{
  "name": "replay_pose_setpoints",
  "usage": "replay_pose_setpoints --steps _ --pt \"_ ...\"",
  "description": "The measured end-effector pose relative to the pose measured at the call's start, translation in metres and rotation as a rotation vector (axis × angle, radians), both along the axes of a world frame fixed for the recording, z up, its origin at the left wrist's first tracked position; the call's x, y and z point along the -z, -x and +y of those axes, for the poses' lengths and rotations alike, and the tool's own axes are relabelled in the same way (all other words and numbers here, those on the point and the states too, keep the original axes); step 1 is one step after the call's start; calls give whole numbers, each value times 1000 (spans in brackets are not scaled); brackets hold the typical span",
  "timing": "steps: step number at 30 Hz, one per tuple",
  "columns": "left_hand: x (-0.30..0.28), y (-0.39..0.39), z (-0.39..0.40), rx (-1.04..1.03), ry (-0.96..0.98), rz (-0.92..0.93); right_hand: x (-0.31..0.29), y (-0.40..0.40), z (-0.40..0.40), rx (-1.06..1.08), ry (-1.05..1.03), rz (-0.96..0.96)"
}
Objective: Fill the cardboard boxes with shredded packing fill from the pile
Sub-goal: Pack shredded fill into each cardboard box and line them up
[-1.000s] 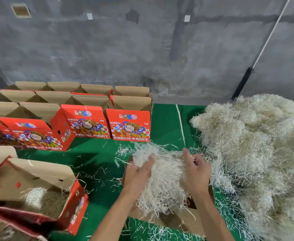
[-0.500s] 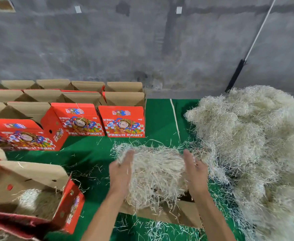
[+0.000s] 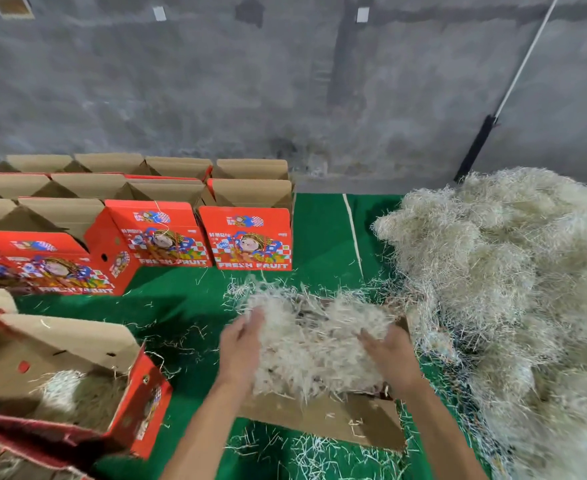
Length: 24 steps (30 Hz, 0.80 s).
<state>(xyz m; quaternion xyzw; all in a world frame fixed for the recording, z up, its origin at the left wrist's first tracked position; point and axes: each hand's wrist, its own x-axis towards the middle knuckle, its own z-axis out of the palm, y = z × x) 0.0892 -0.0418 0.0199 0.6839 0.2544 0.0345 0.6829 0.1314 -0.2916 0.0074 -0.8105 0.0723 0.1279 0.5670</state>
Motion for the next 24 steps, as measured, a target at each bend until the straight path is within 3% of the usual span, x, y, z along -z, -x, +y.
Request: replay_pose_setpoints --steps 3,7,11,15,20,22,24 --pt "6 1 33 50 -116 -57 1 -5 -36 113 -39 14" --pt "10 8 5 398 -304 2 -15 6 -19 -237 73 133" --pt "12 9 6 312 -628 -144 -24 6 -19 -342 206 -29" --pt "12 4 16 338 -540 -107 -15 3 -25 -306 388 -163" --pt "24 -14 -6 331 -764 -303 -2 -2 8 -172 433 -390" --pt "30 -24 -21 415 -787 -288 10 -7 27 -252 509 -311" --pt "45 -30 -31 627 -754 -129 28 -10 43 -460 590 -156"
